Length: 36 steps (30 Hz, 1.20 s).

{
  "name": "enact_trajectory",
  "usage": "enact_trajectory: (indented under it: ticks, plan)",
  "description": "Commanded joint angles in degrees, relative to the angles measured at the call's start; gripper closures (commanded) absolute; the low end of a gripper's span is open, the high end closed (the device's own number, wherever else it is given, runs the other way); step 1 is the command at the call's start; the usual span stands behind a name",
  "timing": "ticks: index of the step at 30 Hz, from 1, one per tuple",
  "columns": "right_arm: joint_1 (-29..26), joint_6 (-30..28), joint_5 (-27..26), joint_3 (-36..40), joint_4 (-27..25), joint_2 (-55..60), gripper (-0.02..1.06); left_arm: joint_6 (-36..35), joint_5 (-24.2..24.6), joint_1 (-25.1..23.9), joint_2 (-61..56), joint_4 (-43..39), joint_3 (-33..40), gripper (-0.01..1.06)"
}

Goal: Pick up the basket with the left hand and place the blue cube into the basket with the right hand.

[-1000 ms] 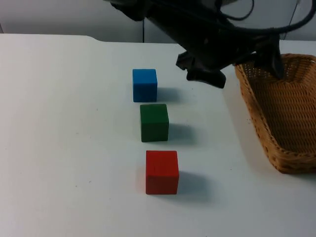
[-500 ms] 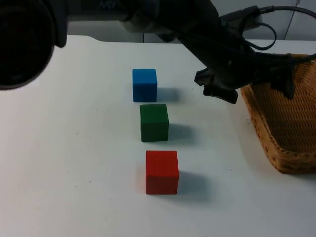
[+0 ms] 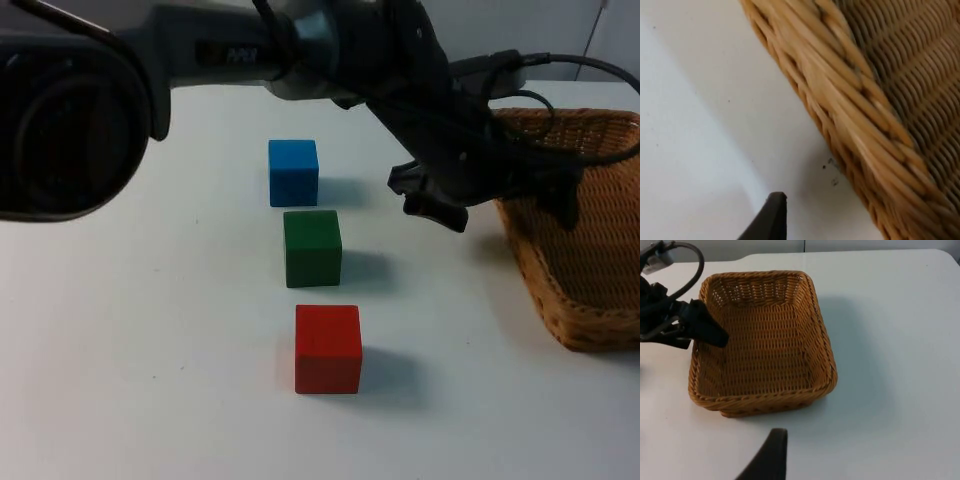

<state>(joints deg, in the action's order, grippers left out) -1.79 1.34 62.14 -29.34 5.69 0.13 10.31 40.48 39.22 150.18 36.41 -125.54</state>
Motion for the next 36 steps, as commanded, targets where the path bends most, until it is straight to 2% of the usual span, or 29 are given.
enact_trajectory:
  ticks: [1, 18, 30, 33, 34, 35, 36]
  plan:
    - [-0.40, 0.10, -0.51, 0.31, 0.30, -0.13, 0.00, -0.35, -0.71, 0.43, 0.04, -0.18, -0.67, 0.01]
    - [-0.40, 0.34, -0.51, 0.31, 0.41, -0.13, 0.00, -0.24, -3.81, 1.61, 1.02, 0.08, -0.67, 0.01]
    - [-0.40, 0.34, -0.51, 0.31, 0.41, -0.13, 0.00, -0.24, -3.83, 2.08, 1.35, -1.04, -0.67, 0.04]
    - [-0.40, 0.34, -0.51, 0.31, 0.41, -0.13, 0.00, -1.95, -3.69, 2.08, 1.85, -1.04, -0.67, 0.22]
    - [-0.40, 0.34, -0.51, 0.31, 0.41, -0.13, 0.00, -1.95, -3.69, 2.08, 1.90, -1.04, -0.67, 0.31]
    - [-0.40, 0.34, -0.51, 0.31, 0.41, -0.13, 0.00, -1.95, -3.69, 2.08, 1.90, -1.04, -0.67, 0.31]
    - [-0.40, 0.34, -0.51, 0.31, 0.41, -0.13, 0.00, -1.95, -3.82, 2.08, 1.90, -1.04, -0.67, 0.48]
